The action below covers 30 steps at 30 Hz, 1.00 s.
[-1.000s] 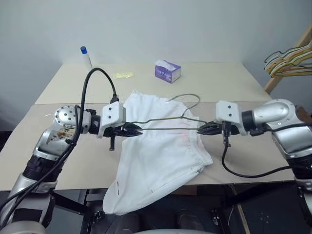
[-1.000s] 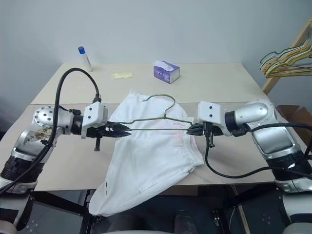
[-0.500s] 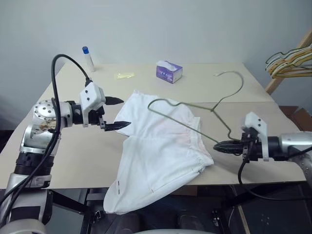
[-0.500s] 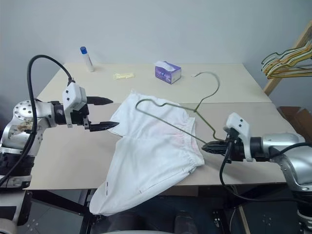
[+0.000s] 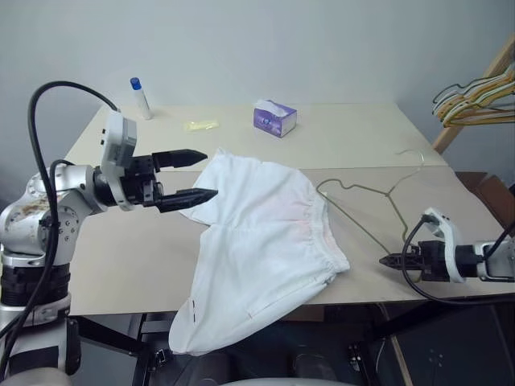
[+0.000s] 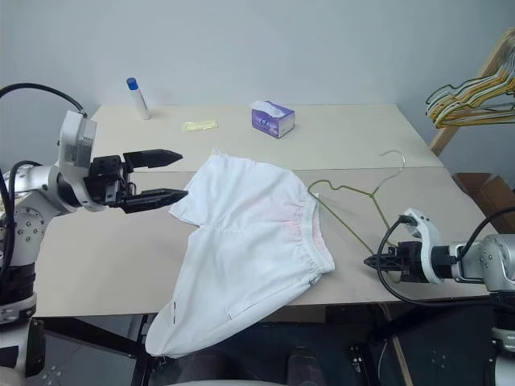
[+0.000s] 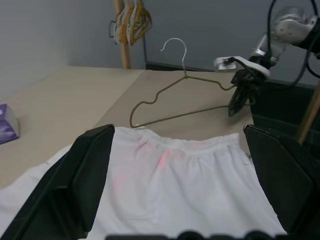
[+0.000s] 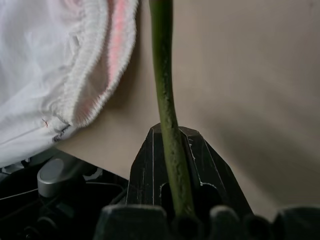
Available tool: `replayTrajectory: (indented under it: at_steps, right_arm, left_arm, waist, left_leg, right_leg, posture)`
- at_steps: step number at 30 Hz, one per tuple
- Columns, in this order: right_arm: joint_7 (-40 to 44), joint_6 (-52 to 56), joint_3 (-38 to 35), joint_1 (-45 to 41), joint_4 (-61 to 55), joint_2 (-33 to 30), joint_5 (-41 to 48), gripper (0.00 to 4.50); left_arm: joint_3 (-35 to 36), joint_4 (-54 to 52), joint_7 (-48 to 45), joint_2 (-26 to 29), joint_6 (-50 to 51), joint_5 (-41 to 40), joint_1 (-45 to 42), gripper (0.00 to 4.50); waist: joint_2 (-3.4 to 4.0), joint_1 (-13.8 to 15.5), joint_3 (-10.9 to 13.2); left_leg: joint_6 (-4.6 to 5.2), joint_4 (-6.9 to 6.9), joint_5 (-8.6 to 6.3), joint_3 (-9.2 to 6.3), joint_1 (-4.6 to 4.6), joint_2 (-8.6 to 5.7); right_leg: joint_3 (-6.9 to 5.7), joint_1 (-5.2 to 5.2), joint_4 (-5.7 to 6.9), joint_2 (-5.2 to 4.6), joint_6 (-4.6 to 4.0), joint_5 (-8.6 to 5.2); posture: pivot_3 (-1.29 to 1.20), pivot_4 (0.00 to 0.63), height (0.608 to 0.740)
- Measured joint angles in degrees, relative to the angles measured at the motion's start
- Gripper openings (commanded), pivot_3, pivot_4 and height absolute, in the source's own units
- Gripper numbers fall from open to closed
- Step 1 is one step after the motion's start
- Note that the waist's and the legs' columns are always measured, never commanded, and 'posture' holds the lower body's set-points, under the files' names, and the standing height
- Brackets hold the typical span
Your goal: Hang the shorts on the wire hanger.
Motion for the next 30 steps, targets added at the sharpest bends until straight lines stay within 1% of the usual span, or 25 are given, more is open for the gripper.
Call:
replayTrajectory:
  at_steps: [3,6,12,14,20,30]
  right_arm:
    - [0.9,0.5,1.3,0.2,1.2,0.0,0.3,0.00]
    - [1.6,-1.2,1.2,1.4,2.1,-0.1,0.3,0.00]
    - [2.9,-3.5,-3.0,3.7,5.5,-0.2,0.5,0.00]
    - [3.5,-3.9,-3.1,4.6,5.4,-1.0,0.6,0.00]
    - [4.2,-4.5,-2.7,5.8,5.1,-1.4,0.6,0.00]
    - [8.4,-6.5,0.1,5.9,4.1,-3.1,0.7,0.00]
  left_arm:
    - [0.0,-1.3,1.1,0.0,0.8,-1.1,1.0,4.48]
    - [0.5,-2.9,1.9,0.1,0.8,-1.6,2.4,4.48]
    - [1.6,-3.0,2.9,0.7,0.9,-1.7,2.6,4.48]
    - [1.6,-3.0,2.8,0.8,0.9,-1.7,2.6,4.48]
    - [1.6,-3.0,2.5,0.8,0.9,-1.7,2.6,4.48]
    - [1.6,-3.0,2.3,1.0,0.9,-1.6,2.6,4.48]
  waist:
    - [-0.01,0.0,0.0]
    - [-0.02,0.1,0.0]
    - [-0.03,0.4,0.0]
    - [-0.02,0.4,0.0]
    - [-0.03,0.2,0.1]
    - [-0.04,0.4,0.1]
  left_leg:
    - [0.00,0.01,0.00,-0.07,0.01,0.00]
    - [0.01,0.00,-0.01,-0.14,0.00,-0.01]
    - [0.01,0.00,-0.01,-0.15,0.01,-0.02]
    - [0.01,-0.01,-0.01,-0.15,0.00,-0.01]
    - [0.01,-0.02,-0.01,-0.16,0.01,-0.01]
    - [0.01,-0.03,-0.01,-0.21,0.00,-0.01]
  right_leg:
    - [0.01,0.03,0.00,0.01,0.00,0.00]
    - [0.00,0.03,-0.04,0.01,0.01,-0.01]
    - [-0.01,0.04,-0.03,0.01,0.01,0.00]
    - [-0.02,0.04,-0.04,0.01,0.01,-0.01]
    - [0.01,0.03,-0.05,0.01,0.01,0.00]
    - [0.00,0.03,-0.07,0.01,0.02,-0.01]
  posture:
    - [0.11,0.054,0.740]
    - [0.12,0.055,0.740]
    - [0.12,0.056,0.740]
    - [0.12,0.056,0.740]
    - [0.12,0.055,0.740]
    - [0.13,0.054,0.740]
